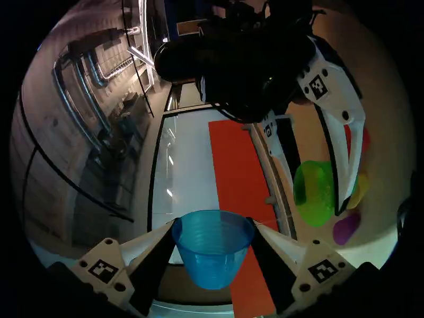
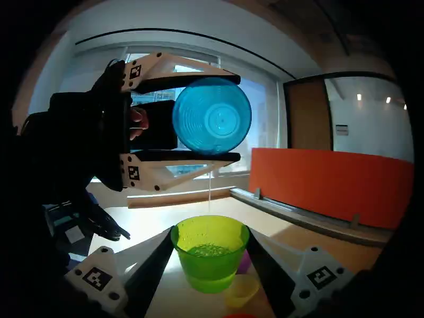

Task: Pour water

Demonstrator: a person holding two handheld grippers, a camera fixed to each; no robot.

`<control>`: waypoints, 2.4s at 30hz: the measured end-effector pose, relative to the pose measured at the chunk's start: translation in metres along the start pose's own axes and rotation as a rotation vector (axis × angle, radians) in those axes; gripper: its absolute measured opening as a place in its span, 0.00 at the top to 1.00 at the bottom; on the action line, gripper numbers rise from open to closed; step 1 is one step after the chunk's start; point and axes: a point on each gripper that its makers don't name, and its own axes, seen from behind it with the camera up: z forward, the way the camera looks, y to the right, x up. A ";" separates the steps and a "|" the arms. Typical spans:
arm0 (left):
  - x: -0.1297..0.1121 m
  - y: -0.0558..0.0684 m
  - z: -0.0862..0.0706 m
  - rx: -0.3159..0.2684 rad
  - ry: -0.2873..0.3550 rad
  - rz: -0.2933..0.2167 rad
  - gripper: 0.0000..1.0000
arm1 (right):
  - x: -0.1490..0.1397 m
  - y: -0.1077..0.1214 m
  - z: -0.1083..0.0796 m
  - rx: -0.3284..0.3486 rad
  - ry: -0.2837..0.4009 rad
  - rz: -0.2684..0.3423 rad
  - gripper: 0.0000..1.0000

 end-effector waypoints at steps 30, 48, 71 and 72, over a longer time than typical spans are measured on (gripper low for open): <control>-0.013 0.007 0.006 -0.021 0.045 -0.471 0.11 | 0.004 0.004 -0.006 -0.015 0.016 0.004 0.08; -0.026 0.006 0.001 -0.014 0.077 -0.838 0.11 | 0.011 0.004 -0.009 -0.021 0.038 0.001 0.08; -0.042 0.012 0.006 -0.072 0.099 -1.342 0.11 | 0.023 0.004 -0.017 -0.028 0.070 -0.002 0.08; -0.043 0.013 0.006 -0.074 0.101 -1.361 0.11 | 0.023 0.003 -0.017 -0.028 0.071 -0.003 0.08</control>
